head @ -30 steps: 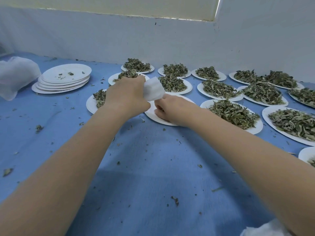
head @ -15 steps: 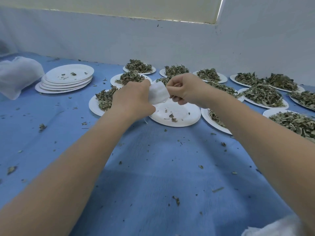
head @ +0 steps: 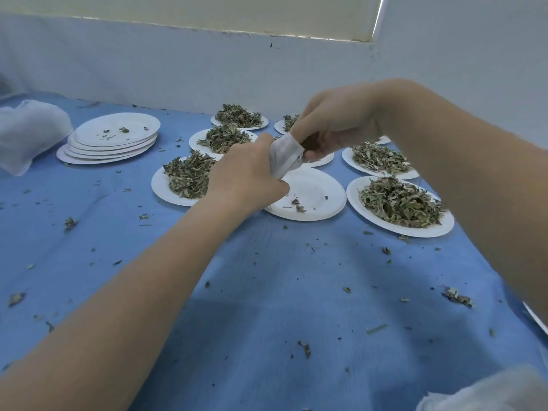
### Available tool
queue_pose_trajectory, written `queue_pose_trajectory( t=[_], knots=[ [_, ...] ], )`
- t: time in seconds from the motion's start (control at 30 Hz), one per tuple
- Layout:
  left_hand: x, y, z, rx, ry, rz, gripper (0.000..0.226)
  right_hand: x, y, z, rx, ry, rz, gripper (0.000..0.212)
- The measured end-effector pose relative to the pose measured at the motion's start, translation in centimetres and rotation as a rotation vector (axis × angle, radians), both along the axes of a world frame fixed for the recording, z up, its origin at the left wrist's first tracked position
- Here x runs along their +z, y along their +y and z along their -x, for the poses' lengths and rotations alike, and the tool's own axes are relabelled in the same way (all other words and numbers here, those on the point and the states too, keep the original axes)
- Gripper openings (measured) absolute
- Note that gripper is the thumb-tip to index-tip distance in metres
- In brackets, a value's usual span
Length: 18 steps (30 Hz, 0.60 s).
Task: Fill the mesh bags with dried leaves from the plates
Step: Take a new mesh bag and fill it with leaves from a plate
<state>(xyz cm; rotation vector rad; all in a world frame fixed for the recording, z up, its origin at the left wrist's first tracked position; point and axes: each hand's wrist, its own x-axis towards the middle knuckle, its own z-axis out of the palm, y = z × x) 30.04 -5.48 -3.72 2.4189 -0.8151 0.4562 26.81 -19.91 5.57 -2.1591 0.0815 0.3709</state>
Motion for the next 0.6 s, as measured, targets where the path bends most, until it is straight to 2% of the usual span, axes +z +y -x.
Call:
queue_pose_trajectory(
  t=[0.03,0.1,0.2,0.43,0.6],
  knots=[
    [0.0,0.0,0.0,0.004,0.002,-0.002,0.034,0.3,0.0,0.0,-0.025,0.021,-0.089,0.008],
    [0.0,-0.1,0.1,0.013,0.007,-0.008,0.034,0.7,-0.3,0.2,-0.065,0.051,-0.197,0.018],
    [-0.1,-0.1,0.3,0.008,0.001,-0.027,0.035,0.8,-0.7,0.3,-0.087,0.07,-0.216,0.032],
    [-0.3,-0.3,0.6,0.0,-0.018,-0.007,0.035,0.0,-0.9,0.4,-0.129,0.045,-0.094,0.021],
    [-0.2,-0.4,0.7,-0.003,0.079,0.158,0.041,-0.8,-0.7,0.4,-0.142,-0.112,-0.008,0.011]
  ],
)
